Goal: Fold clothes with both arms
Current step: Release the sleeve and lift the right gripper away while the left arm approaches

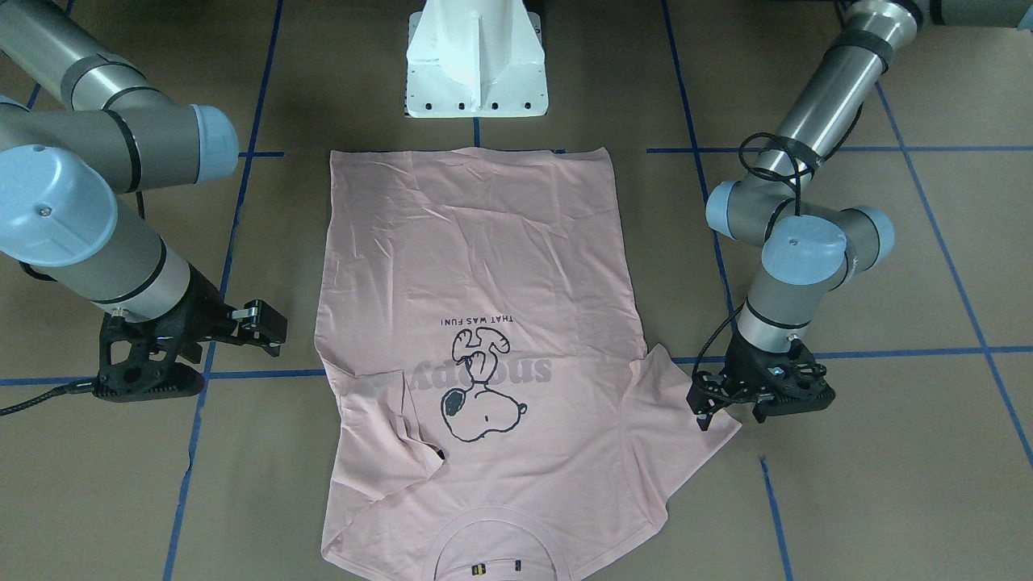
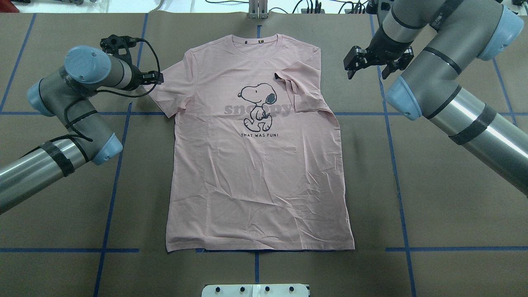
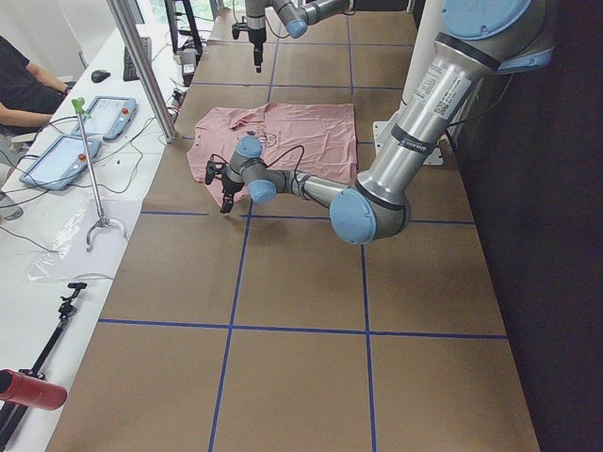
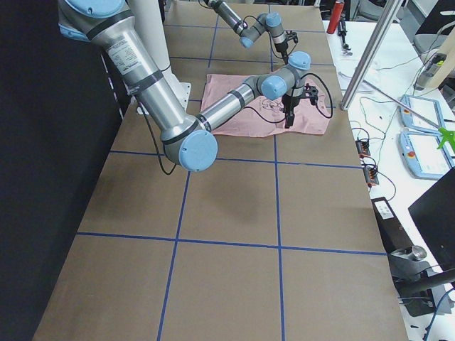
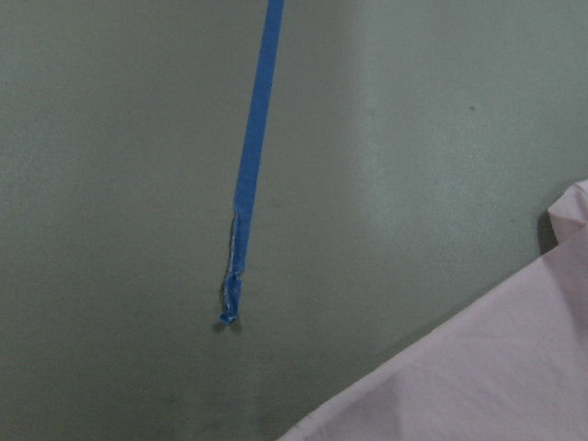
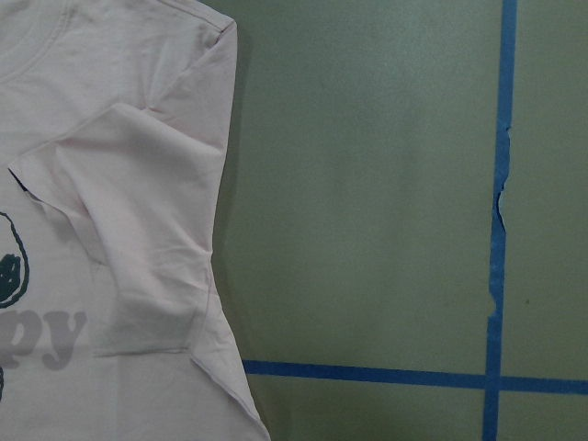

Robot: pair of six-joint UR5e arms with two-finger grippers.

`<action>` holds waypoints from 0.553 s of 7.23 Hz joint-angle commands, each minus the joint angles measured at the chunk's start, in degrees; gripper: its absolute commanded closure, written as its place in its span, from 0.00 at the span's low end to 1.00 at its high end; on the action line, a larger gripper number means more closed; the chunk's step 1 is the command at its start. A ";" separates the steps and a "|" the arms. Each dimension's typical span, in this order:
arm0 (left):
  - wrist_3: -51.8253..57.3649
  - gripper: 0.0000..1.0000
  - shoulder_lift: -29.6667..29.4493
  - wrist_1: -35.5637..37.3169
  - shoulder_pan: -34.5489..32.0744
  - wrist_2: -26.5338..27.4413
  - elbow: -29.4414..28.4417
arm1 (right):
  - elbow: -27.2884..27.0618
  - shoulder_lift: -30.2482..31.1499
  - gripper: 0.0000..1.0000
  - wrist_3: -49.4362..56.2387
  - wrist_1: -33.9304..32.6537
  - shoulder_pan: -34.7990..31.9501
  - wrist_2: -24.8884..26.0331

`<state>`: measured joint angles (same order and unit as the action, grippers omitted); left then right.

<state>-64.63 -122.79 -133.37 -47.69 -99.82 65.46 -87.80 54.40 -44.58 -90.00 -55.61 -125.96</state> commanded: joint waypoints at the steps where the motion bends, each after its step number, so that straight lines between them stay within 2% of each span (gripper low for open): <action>1: 0.12 0.15 -0.08 -0.14 0.14 0.15 -0.60 | 0.00 0.00 0.00 -0.07 0.00 0.06 0.01; 2: 0.12 0.23 -0.17 -0.14 0.14 0.15 -0.60 | 0.00 0.00 0.00 -0.07 0.00 0.06 0.01; 3: 0.21 0.39 -0.34 -0.05 0.05 0.15 -0.69 | 0.09 0.00 0.00 -0.07 0.00 0.06 0.01; 4: 0.21 0.59 -0.43 -0.05 0.05 0.15 -0.69 | 0.00 -0.17 0.00 -0.07 0.00 0.06 0.01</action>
<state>-64.45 -123.09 -133.44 -47.60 -99.67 64.82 -87.77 54.37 -44.65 -90.00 -55.55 -125.95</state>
